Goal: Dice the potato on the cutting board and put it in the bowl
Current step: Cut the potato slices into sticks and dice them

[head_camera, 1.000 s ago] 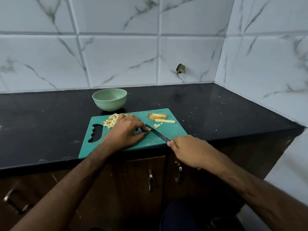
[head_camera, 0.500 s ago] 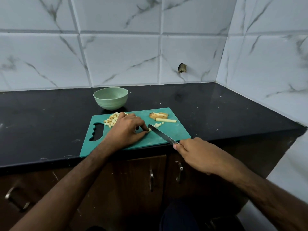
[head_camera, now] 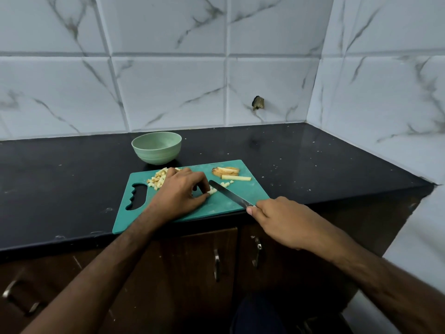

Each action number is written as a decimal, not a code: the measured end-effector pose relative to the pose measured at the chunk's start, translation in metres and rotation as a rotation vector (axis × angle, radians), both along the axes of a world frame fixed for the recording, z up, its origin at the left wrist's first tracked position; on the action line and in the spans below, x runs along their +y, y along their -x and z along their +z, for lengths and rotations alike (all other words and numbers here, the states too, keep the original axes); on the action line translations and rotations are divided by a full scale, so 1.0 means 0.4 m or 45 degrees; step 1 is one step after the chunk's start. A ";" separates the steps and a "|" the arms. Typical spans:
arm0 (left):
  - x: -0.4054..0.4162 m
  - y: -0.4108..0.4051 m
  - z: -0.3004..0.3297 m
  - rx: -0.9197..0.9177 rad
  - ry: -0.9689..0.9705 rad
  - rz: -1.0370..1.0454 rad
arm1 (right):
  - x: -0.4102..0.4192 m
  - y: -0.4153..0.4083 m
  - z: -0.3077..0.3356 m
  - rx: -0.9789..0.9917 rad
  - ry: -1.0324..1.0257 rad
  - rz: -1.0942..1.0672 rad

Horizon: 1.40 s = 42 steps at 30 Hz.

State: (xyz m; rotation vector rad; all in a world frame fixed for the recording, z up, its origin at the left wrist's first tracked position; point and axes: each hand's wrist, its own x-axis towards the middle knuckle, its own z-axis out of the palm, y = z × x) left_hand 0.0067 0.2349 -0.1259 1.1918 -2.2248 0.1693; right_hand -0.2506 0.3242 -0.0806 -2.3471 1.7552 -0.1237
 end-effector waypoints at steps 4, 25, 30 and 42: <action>0.000 0.002 -0.003 0.034 -0.022 0.005 | 0.008 0.001 -0.009 0.080 -0.008 0.020; 0.004 0.002 -0.004 -0.029 0.026 0.077 | -0.014 0.038 0.077 -0.003 -0.462 0.022; 0.001 0.007 -0.010 -0.053 0.072 0.094 | -0.058 0.123 0.087 -0.141 -0.461 0.024; -0.099 0.111 0.030 -0.480 -0.067 -0.266 | -0.289 0.135 -0.059 -1.401 -0.097 -0.076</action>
